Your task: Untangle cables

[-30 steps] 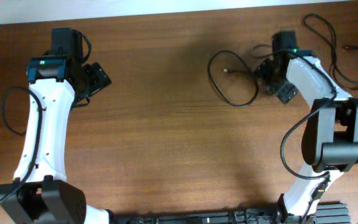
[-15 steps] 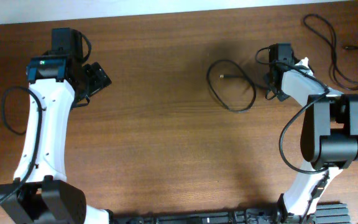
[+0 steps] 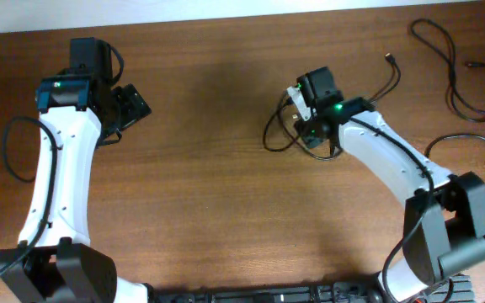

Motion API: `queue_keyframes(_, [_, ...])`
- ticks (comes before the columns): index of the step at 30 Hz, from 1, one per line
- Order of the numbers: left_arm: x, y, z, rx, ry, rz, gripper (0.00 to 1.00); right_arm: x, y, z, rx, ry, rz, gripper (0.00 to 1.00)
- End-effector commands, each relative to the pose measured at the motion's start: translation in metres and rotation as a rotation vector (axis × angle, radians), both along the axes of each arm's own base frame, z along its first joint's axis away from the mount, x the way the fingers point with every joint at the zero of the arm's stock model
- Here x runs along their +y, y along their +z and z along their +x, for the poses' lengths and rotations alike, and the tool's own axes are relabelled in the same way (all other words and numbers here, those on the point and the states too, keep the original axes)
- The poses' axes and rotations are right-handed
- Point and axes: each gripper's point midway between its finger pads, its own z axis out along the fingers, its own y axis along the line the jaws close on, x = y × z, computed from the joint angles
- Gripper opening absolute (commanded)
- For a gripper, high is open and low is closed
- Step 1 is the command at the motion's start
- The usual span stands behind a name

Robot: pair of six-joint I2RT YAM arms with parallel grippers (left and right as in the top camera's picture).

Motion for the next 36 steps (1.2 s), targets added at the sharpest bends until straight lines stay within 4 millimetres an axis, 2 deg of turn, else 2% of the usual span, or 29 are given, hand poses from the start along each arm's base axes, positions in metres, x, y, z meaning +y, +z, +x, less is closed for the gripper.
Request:
queue_keyframes(1, [0.002,0.006,0.001,-0.018,0.018,-0.003,0.99,-0.009,-0.002,0.017,-0.041,-0.016,0.007,0.96])
queue_keyframes(3, [0.002,0.006,0.001,-0.018,0.018,-0.003,0.99,-0.029,-0.013,0.044,-0.085,0.044,-0.015,0.99])
queue_keyframes(5, [0.002,0.006,0.001,-0.018,0.019,-0.004,0.99,-0.038,-0.024,0.053,-0.081,0.162,-0.003,0.99])
queue_keyframes(6, [0.002,0.006,0.001,-0.018,0.018,-0.003,0.99,-0.052,-0.028,0.063,-0.098,0.132,0.053,0.99])
queue_keyframes(8, [0.002,0.006,0.001,-0.018,0.018,-0.003,0.99,-0.071,-0.051,0.067,-0.070,0.096,0.126,0.99])
queue_keyframes(12, [0.002,0.006,0.001,-0.018,0.018,-0.003,0.99,-0.093,-0.097,0.060,0.018,0.067,0.109,0.98])
queue_keyframes(13, [0.002,0.006,0.001,-0.018,0.018,-0.003,0.99,-0.097,-0.105,0.051,0.063,0.054,0.113,0.65])
queue_keyframes(15, [0.002,0.006,0.001,-0.018,0.018,-0.003,0.99,-0.097,-0.113,0.030,0.153,0.013,0.142,0.13])
queue_keyframes(16, [0.002,0.006,0.001,-0.018,0.018,-0.003,0.99,-0.093,-0.113,0.026,0.171,-0.010,0.170,0.04])
queue_keyframes(18, [0.002,0.006,0.001,-0.018,0.018,-0.003,0.99,-0.079,-0.107,0.026,0.180,-0.090,0.284,0.04])
queue_keyframes(19, [0.002,0.006,0.001,-0.018,0.019,-0.004,0.99,-0.072,-0.088,0.035,0.165,-0.108,0.339,0.04])
queue_keyframes(20, [0.002,0.006,0.001,-0.018,0.018,-0.003,0.99,-0.077,-0.064,0.051,0.111,-0.101,0.314,0.04])
queue_keyframes(21, [0.002,0.006,0.001,-0.018,0.018,-0.003,0.99,-0.089,-0.054,0.062,0.071,-0.119,0.249,0.06])
queue_keyframes(22, [0.002,0.006,0.001,-0.018,0.019,-0.004,0.99,-0.114,-0.044,0.076,0.013,-0.156,0.116,0.19])
queue_keyframes(23, [0.002,0.006,0.001,-0.018,0.018,-0.003,0.99,-0.118,-0.043,0.080,-0.002,-0.095,0.062,0.63])
queue_keyframes(24, [0.002,0.006,0.001,-0.018,0.018,-0.003,0.99,-0.118,-0.046,0.080,0.002,-0.058,0.046,0.83])
queue_keyframes(25, [0.002,0.006,0.001,-0.018,0.019,-0.004,0.99,-0.119,-0.051,0.083,0.001,-0.041,0.039,0.99])
queue_keyframes(27, [0.002,0.006,0.001,-0.018,0.018,-0.003,0.99,-0.118,-0.067,0.081,0.031,-0.038,0.045,0.98])
queue_keyframes(30, [0.002,0.006,0.001,-0.018,0.018,-0.003,0.99,-0.106,-0.100,0.057,0.165,0.008,0.099,0.99])
queue_keyframes(31, [0.002,0.006,0.001,-0.018,0.018,-0.003,0.99,-0.104,-0.109,0.044,0.224,0.007,0.108,0.54])
queue_keyframes(32, [0.002,0.006,0.001,-0.018,0.019,-0.004,0.99,-0.104,-0.111,0.039,0.247,0.006,0.110,0.20])
queue_keyframes(33, [0.002,0.006,0.001,-0.018,0.018,-0.003,0.99,-0.103,-0.111,0.036,0.258,0.006,0.110,0.04])
queue_keyframes(34, [0.002,0.006,0.001,-0.018,0.019,-0.004,0.99,-0.102,-0.111,0.035,0.262,0.000,0.120,0.04])
queue_keyframes(36, [0.002,0.006,0.001,-0.018,0.018,-0.003,0.99,-0.099,-0.094,0.058,0.200,-0.112,0.177,0.04])
